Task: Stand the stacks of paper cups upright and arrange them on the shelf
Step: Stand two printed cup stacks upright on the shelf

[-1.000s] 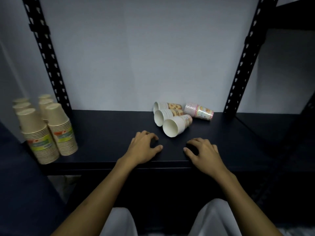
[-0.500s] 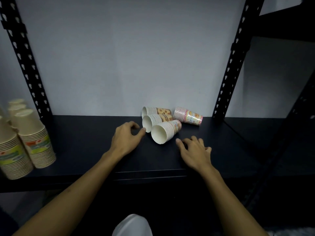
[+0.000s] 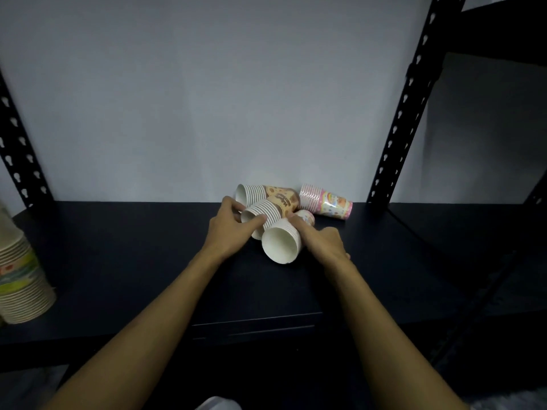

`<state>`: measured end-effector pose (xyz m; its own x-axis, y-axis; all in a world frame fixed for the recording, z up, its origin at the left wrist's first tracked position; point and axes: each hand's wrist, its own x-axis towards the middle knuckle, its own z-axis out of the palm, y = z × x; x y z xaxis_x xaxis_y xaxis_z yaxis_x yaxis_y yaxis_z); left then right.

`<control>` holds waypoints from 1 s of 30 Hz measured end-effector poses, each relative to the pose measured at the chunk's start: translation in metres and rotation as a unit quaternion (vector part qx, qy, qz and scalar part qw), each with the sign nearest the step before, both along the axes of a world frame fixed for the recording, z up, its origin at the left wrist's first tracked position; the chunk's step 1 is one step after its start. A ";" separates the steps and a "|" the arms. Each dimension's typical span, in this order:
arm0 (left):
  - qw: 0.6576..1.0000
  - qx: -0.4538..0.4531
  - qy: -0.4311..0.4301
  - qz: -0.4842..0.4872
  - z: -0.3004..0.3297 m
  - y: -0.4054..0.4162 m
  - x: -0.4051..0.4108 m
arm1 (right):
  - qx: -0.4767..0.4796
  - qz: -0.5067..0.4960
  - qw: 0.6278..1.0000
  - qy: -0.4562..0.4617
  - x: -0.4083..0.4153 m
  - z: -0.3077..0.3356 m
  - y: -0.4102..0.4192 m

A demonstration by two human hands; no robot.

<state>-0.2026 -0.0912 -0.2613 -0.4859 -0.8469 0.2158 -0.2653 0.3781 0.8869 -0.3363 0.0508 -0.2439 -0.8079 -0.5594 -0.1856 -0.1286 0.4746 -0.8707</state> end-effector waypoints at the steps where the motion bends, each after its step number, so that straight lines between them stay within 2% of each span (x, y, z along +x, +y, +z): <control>1: 1.000 -0.002 -0.001 -0.002 0.000 -0.002 0.001 | -0.029 -0.002 0.999 -0.025 -0.005 -0.003 0.001; 5: 0.999 0.008 0.000 -0.040 0.000 -0.005 0.002 | -0.121 0.055 0.989 -0.072 -0.023 -0.002 0.019; 7: 0.996 0.016 0.003 -0.088 -0.002 -0.005 0.000 | -0.150 0.076 0.984 -0.065 -0.034 -0.002 0.032; 10: 0.987 -0.026 -0.010 -0.157 -0.007 -0.001 -0.004 | -0.197 0.108 0.973 -0.059 -0.044 -0.006 0.046; 14: 0.981 -0.055 -0.008 -0.186 -0.013 0.008 -0.011 | -0.246 0.123 0.961 -0.016 -0.055 -0.009 0.056; 22: 0.974 -0.107 -0.069 -0.189 -0.014 0.014 -0.024 | -0.235 0.170 0.951 0.105 -0.062 -0.022 0.059; 25: 0.970 -0.084 -0.076 -0.216 -0.011 0.008 -0.030 | -0.227 0.179 0.952 0.096 -0.066 -0.021 0.059; 30: 0.965 -0.048 -0.041 -0.255 -0.008 0.003 -0.038 | -0.218 0.198 0.954 0.058 -0.075 -0.020 0.060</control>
<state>-0.2405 -0.0880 -0.2691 -0.8524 -0.4720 0.2250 -0.0907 0.5572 0.8254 -0.4115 0.1105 -0.2640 -0.5184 -0.8282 0.2130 -0.3307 -0.0356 -0.9431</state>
